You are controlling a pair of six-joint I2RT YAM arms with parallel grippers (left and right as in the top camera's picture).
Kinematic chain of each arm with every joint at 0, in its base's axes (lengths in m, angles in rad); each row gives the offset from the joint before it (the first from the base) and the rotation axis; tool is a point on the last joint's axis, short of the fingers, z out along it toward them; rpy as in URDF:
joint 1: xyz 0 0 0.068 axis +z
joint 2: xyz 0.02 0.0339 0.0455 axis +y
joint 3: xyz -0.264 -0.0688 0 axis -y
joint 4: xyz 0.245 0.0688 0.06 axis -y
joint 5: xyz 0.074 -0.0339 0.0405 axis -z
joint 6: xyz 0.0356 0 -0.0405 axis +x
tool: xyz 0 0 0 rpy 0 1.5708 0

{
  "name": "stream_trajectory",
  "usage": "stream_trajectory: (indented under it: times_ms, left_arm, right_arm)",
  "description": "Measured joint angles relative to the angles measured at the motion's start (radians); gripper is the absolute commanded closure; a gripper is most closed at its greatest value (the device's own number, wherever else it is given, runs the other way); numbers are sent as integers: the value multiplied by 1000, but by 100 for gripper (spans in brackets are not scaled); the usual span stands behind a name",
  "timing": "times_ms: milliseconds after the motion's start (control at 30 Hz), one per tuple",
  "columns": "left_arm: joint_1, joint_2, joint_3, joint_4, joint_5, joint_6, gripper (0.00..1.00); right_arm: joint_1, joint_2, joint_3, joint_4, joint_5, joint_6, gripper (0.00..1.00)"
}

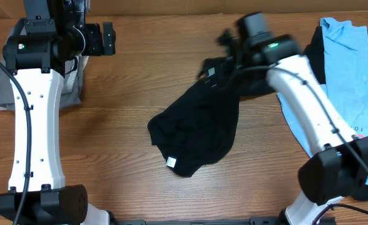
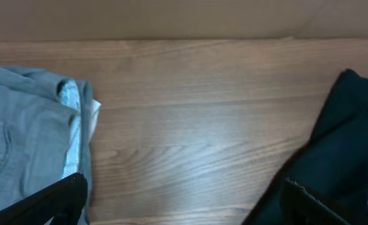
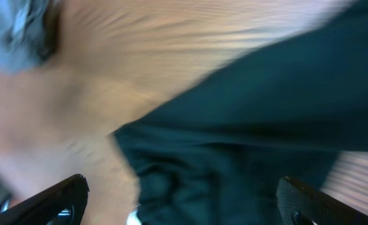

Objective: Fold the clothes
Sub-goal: 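Reach the left gripper to the black shirt's near edge and grasp it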

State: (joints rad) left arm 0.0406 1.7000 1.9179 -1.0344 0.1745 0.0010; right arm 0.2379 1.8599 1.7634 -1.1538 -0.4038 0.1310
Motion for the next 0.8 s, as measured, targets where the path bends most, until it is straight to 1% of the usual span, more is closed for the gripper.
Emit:
stream_trajectory:
  times_ms: [100,200,267,300,433,500,533,667,800]
  left_arm:
    - [-24,0,0,-26,10,0,0]
    - [-76,2,0,-59,17,2,0]
    - [-115,11,2,-85,20,8,2]
    - [-134,19,4,-102,21,12,5]
    - [-201,84,9,-195,24,29,11]
    - [-224,125,9,-244,24,34,16]
    - [-233,145,9,-271,25,42,22]
    - [-271,225,9,-342,27,88,24]
    - [-327,265,9,-351,28,168,23]
  right_arm:
    - [-121,0,0,-15,40,0,0]
    - [-209,0,0,-23,59,0,0]
    - [-246,0,0,-29,69,0,0]
    - [-259,0,0,-29,71,0,0]
    - [-286,-2,-27,-14,84,0,0]
    - [-293,-4,-58,1,97,0,0]
    - [-297,-4,-78,14,101,0,0]
    - [-309,-4,-146,62,117,0,1]
    - [-310,-3,-188,113,123,7,1]
